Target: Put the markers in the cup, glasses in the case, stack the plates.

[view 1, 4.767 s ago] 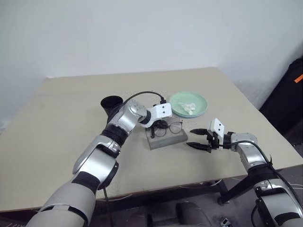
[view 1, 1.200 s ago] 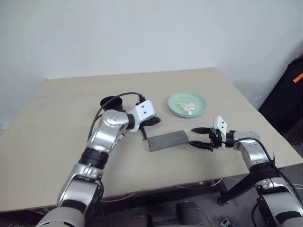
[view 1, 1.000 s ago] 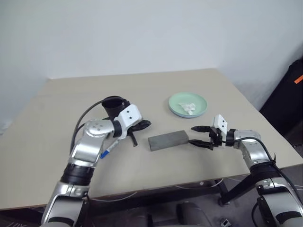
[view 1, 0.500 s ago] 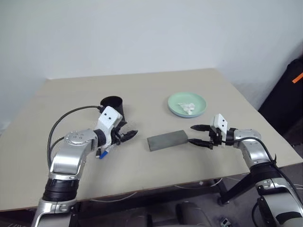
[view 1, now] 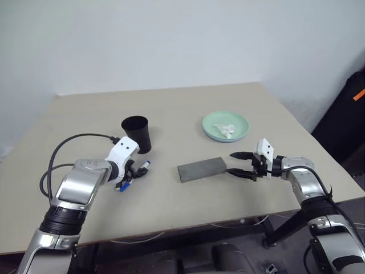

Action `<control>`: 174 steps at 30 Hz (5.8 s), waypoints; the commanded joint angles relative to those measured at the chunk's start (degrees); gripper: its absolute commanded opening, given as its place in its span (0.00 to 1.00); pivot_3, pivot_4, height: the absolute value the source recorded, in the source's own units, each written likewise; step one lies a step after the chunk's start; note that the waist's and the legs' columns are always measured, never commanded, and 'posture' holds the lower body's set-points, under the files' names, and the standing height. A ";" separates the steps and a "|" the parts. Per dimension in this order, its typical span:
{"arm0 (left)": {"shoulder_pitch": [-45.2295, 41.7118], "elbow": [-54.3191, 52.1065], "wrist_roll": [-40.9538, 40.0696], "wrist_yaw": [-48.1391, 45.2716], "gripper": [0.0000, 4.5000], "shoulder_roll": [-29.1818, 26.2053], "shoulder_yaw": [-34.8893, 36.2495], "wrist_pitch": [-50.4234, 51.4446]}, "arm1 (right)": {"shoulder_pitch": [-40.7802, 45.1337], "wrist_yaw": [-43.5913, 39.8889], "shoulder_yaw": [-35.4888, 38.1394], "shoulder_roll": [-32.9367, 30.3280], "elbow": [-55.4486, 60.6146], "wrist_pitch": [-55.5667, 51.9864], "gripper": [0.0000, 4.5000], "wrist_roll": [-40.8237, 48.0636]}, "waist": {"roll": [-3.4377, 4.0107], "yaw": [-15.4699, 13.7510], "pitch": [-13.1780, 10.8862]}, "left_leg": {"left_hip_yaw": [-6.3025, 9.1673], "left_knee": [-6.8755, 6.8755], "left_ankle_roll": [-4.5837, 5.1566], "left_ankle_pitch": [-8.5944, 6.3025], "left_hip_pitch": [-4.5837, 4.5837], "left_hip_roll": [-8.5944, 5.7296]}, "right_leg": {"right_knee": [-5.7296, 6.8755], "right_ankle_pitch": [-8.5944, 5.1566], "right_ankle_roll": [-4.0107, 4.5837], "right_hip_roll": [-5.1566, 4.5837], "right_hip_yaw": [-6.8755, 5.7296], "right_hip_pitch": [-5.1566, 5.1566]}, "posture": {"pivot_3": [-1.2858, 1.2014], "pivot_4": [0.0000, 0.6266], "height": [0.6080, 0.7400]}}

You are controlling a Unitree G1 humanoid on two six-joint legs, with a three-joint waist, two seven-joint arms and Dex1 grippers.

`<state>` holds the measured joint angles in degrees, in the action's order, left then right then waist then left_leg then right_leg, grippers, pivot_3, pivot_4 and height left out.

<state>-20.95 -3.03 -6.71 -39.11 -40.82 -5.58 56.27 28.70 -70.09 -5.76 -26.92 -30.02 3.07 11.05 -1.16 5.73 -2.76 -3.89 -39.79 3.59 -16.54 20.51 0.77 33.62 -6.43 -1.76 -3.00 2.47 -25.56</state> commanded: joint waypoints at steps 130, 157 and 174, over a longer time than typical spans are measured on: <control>-0.23 0.58 -2.18 27.19 0.55 12.62 15.09 9.77 | 3.18 1.58 -0.21 1.71 -3.65 3.48 0.73 -1.23 | -0.15 -0.10 -0.02 | 0.07 0.26 -0.20 -0.08 0.01 -0.02 | -0.13 0.02 -0.02 -0.05 -0.19 -0.03 | 0.52 0.00 1.00; 0.02 -8.49 -6.48 11.06 0.01 8.10 3.49 1.62 | 4.06 2.07 -0.26 2.04 -4.54 3.60 0.73 -1.55 | -0.15 -0.13 -0.02 | 0.03 0.26 -0.20 -0.09 0.06 0.00 | -0.21 0.00 0.00 -0.09 -0.17 -0.05 | 0.52 0.00 1.00; -13.38 6.94 2.30 15.53 0.01 14.96 3.86 -43.65 | 4.71 2.75 0.25 2.36 -4.80 4.01 0.73 -1.63 | -0.11 -0.12 -0.01 | -0.09 0.50 0.07 0.04 0.05 -0.08 | -0.66 0.03 0.00 -0.04 -0.08 0.05 | 0.52 0.00 1.00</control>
<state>-32.62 2.49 -6.14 -25.24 -26.07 -3.19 17.73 31.72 -67.62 -6.69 -24.10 -35.83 6.20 8.90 -1.27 5.61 -2.77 -4.02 -39.24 3.65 -16.50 20.55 0.68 32.95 -6.40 -1.77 -3.04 2.38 -25.52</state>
